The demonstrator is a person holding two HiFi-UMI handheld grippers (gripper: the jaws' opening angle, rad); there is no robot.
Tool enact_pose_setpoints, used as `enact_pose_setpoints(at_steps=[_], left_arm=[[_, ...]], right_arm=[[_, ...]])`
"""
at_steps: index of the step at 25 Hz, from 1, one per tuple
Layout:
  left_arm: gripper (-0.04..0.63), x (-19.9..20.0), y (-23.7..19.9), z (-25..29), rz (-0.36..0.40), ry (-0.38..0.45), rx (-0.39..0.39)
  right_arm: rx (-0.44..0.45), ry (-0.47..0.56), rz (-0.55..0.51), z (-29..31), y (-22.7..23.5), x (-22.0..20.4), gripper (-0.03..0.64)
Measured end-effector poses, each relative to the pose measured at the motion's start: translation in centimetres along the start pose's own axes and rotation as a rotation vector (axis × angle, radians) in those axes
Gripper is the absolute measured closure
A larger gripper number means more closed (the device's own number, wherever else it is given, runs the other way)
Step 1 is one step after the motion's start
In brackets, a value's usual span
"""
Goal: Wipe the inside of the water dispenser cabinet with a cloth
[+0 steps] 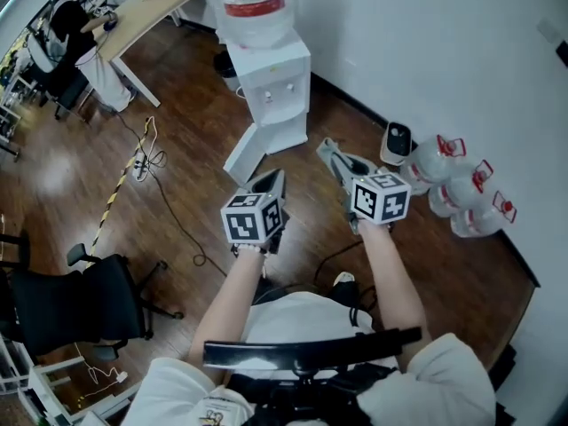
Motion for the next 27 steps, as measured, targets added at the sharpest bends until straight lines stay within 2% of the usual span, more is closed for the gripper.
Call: enact_pose_setpoints(at_steps=[5,10,18,27], left_arm=[[0.597,0.1,-2.0,-1.4,0.044,-0.001,-0.048],[0.597,0.0,-2.4,-1.8,0.031,0.012,-0.047],[0.597,0.8,-1.3,-0.7,-0.018,0.043,-0.039],[0.597,0.7,0.2,0.4,-0.001,0.032,-0.029]], right_arm=[[0.009,0.046,-0.025,1.3,-4.0,-0.8,0.586],[0.027,0.039,-0.033,2.1,-5.5,-1.1,0.586],[0.037,0.003,-0.07,1.5,-4.5,-0.2,0.586],[0.037,-0.01,-0.047,1.2,-2.9,-0.5,0.586]])
Point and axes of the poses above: the fingertips, and each gripper's own axes: z forward along the fingers, y to its right, x out of its top, the point moved 5 cm from there along -z, backward along the fingers, and after that the axes turned 9 degrees about x, right-handed, at the moved point
